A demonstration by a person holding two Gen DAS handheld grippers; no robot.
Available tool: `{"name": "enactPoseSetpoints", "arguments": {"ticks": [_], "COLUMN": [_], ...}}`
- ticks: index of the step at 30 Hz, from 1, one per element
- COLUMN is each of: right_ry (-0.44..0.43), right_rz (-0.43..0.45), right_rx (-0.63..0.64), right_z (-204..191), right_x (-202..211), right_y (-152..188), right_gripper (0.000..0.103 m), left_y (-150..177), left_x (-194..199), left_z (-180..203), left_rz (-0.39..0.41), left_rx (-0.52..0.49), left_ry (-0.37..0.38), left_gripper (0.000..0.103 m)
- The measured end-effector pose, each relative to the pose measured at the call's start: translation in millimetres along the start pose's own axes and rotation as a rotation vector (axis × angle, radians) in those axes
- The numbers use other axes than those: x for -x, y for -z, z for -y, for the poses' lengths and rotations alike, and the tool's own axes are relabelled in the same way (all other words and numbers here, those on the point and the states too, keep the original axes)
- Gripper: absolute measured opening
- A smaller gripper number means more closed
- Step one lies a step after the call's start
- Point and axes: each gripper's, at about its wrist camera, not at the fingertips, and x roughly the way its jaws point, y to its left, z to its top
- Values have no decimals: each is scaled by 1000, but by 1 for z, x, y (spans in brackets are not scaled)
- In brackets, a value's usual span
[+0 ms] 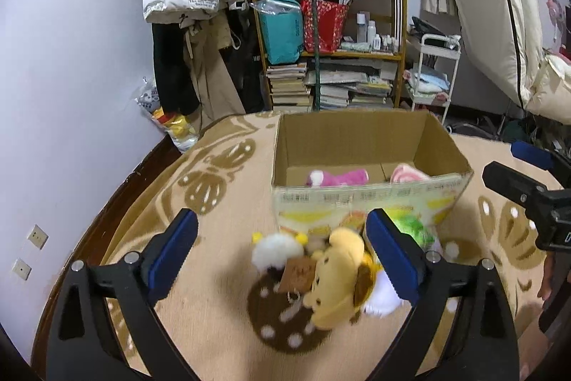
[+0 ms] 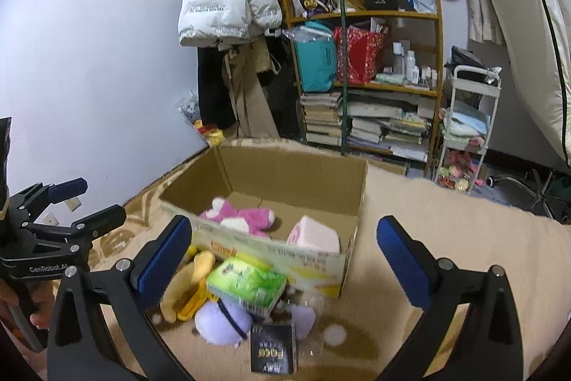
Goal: Organize soft objects
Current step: 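Move both open tools back toward the yellow plush dog and black tissue pack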
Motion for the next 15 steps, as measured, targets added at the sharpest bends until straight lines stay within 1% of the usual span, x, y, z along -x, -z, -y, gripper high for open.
{"name": "enactPoseSetpoints", "arguments": {"ticks": [6, 8, 11, 15], "right_ry": [18, 9, 7, -1], "right_rz": [-38, -54, -82, -104], "right_rx": [14, 10, 0, 3], "right_z": [-3, -4, -5, -6], "right_x": [8, 9, 8, 6], "right_y": [21, 27, 38, 50], "right_gripper": [103, 103, 103, 103], "left_y": [24, 31, 37, 44], "left_x": [3, 2, 0, -5], "left_z": [-2, -4, -9, -10], "left_rz": [-32, -41, -59, -80], "left_rx": [-5, -4, 11, 11], "left_ry": [5, 4, 28, 24], "left_gripper": [94, 94, 94, 94]}}
